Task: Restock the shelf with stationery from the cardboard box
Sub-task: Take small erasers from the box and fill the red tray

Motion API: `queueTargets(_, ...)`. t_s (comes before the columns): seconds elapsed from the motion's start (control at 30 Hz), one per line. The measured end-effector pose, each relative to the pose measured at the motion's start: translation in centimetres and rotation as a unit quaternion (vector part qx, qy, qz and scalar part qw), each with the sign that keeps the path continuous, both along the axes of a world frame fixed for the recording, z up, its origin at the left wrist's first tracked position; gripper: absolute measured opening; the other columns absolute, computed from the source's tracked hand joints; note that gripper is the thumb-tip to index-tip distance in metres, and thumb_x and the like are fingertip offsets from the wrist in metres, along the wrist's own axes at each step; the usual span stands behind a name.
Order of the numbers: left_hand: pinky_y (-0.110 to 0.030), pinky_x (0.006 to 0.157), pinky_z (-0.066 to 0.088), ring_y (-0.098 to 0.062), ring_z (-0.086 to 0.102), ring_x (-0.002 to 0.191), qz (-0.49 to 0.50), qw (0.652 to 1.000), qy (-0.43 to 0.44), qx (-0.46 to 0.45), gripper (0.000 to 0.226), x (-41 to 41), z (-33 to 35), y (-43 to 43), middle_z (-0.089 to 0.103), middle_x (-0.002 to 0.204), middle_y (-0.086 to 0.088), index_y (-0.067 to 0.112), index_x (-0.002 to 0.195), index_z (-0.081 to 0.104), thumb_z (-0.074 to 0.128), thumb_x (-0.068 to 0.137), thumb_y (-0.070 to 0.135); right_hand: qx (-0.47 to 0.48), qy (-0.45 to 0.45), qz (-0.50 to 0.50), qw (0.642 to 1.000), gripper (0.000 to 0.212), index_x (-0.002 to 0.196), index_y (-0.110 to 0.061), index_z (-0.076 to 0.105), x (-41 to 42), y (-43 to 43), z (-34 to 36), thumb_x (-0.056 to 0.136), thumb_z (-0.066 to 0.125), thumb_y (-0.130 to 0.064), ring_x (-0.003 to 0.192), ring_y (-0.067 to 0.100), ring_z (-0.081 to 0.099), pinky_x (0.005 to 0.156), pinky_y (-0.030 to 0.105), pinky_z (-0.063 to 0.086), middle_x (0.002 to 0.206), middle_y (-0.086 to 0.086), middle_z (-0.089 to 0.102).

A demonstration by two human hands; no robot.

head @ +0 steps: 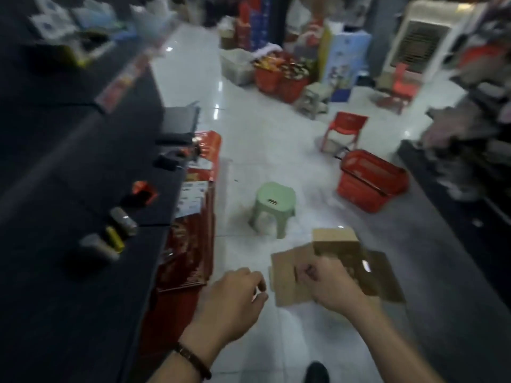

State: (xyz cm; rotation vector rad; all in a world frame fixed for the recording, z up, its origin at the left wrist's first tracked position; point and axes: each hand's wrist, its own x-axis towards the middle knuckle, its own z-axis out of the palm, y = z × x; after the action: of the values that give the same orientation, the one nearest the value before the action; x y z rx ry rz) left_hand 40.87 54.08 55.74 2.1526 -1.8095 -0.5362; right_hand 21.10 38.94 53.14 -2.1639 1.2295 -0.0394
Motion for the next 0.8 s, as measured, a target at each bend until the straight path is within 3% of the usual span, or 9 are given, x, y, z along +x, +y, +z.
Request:
queueTargets(0.07, -0.035, 0.086, 0.052, -0.011, 0.056, 0.101, -0.034, 0.998, 0.018, 0.049, 0.018, -4.0, -2.6, -4.5, 0.059, 0.104, 0.016, 0.038, 0.109, 0.06, 0.053, 0.102, 0.053, 0.038, 0.01, -0.07, 0.997, 0.008, 0.094, -0.023, 0.076, -6.8, -3.2, -3.1, 0.094, 0.068, -0.022, 0.084, 0.015, 0.071, 0.076, 0.03, 0.054, 0.088, -0.005, 0.076)
queueTargets(0.13, -0.034, 0.087, 0.053, -0.009, 0.056, 0.1, -0.06, 0.993, 0.03, 0.1, 0.019, -7.7, -5.3, -9.0, 0.059, 0.105, 0.017, 0.039, 0.109, 0.061, 0.053, 0.102, 0.054, 0.063, 0.015, -0.131, 0.989, 0.008, 0.098, -0.03, 0.074, -13.2, -6.5, -6.1, 0.093, 0.07, -0.025, 0.087, 0.015, 0.071, 0.078, 0.029, 0.053, 0.092, -0.006, 0.075)
queueTargets(0.3, -0.03, 0.088, 0.052, -0.008, 0.055, 0.102, -0.085, 0.977, 0.045, 0.188, 0.018, -14.0, -12.4, -18.6, 0.059, 0.109, 0.016, 0.039, 0.113, 0.063, 0.055, 0.103, 0.051, 0.111, 0.069, -0.217, 0.967, 0.021, 0.114, -0.024, 0.073, -22.9, -13.7, -12.1, 0.095, 0.068, -0.031, 0.095, 0.016, 0.069, 0.082, 0.03, 0.054, 0.106, -0.003, 0.073)
queueTargets(0.5, -0.029, 0.086, 0.052, -0.011, 0.054, 0.1, -0.088, 0.959, 0.078, 0.257, 0.002, -17.0, -22.4, -29.1, 0.054, 0.104, 0.016, 0.041, 0.104, 0.058, 0.059, 0.103, 0.041, 0.184, 0.112, -0.256, 0.942, 0.026, 0.121, -0.023, 0.068, -25.8, -21.6, -21.4, 0.097, 0.07, -0.034, 0.097, 0.014, 0.064, 0.085, 0.032, 0.056, 0.11, -0.003, 0.068)
queueTargets(0.67, -0.036, 0.094, 0.053, -0.016, 0.052, 0.111, -0.072, 0.948, 0.103, 0.292, 0.021, -17.6, -35.7, -37.5, 0.052, 0.125, 0.008, 0.035, 0.124, 0.055, 0.055, 0.104, 0.042, 0.223, 0.138, -0.264, 0.928, 0.035, 0.127, -0.022, 0.067, -25.5, -28.6, -33.9, 0.096, 0.071, -0.038, 0.102, 0.014, 0.064, 0.091, 0.033, 0.055, 0.121, 0.0, 0.068)
queueTargets(0.8, -0.039, 0.101, 0.053, -0.021, 0.05, 0.122, -0.015, 0.942, 0.137, 0.306, 0.031, -19.4, -47.9, -42.5, 0.046, 0.134, 0.005, 0.031, 0.134, 0.052, 0.058, 0.104, 0.036, 0.238, 0.156, -0.272, 0.92, 0.044, 0.134, -0.023, 0.062, -24.8, -34.4, -47.7, 0.094, 0.07, -0.041, 0.113, 0.021, 0.064, 0.095, 0.038, 0.055, 0.126, 0.002, 0.066)
